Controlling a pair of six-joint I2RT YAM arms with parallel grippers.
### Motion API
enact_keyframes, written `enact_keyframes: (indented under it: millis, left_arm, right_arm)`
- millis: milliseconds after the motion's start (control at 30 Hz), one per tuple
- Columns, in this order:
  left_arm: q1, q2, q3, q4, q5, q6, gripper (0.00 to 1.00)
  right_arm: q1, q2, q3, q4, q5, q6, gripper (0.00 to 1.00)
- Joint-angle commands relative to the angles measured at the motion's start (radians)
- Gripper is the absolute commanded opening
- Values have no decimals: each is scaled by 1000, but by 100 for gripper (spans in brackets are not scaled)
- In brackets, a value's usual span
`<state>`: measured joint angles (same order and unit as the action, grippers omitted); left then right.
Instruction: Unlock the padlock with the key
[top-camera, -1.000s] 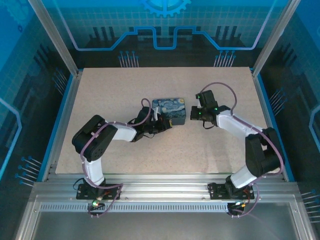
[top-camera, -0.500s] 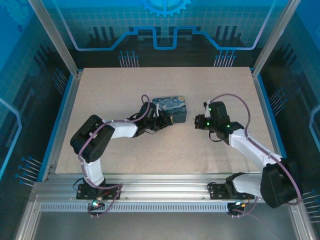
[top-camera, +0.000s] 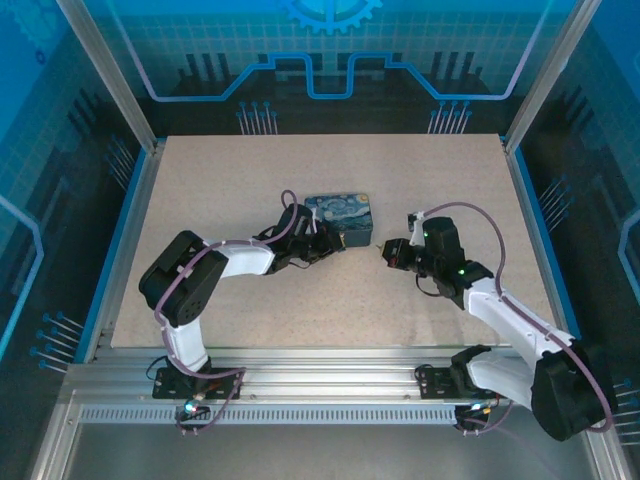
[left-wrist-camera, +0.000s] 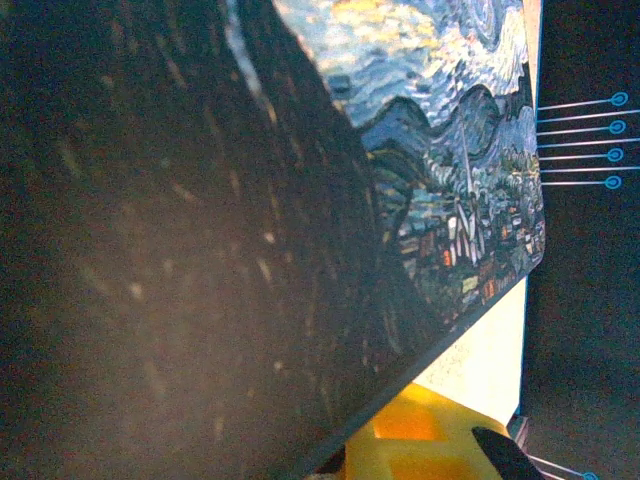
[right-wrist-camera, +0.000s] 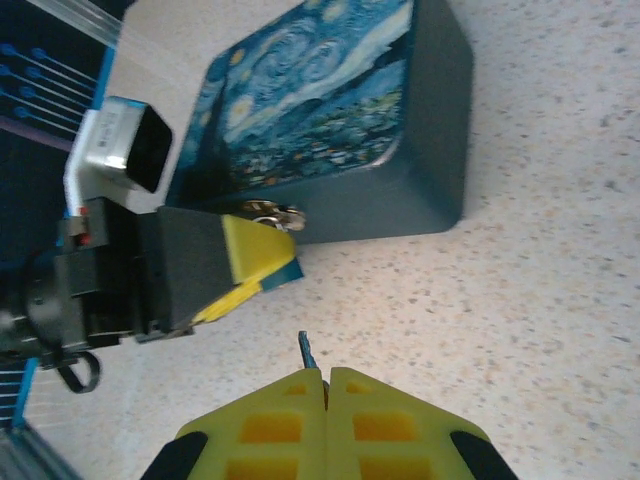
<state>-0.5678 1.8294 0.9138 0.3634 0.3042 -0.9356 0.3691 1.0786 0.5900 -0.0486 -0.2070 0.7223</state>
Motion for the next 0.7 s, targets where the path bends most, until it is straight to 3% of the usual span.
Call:
enact_keyframes:
  millis: [0, 667]
  left_arm:
    - [-7, -39, 36, 8, 10, -23, 0]
    - [-6, -34, 53, 9, 22, -43, 0]
  right_arm:
    - [27, -12, -18, 90, -49, 70, 0]
    - [80, 78, -38, 271, -52, 199, 0]
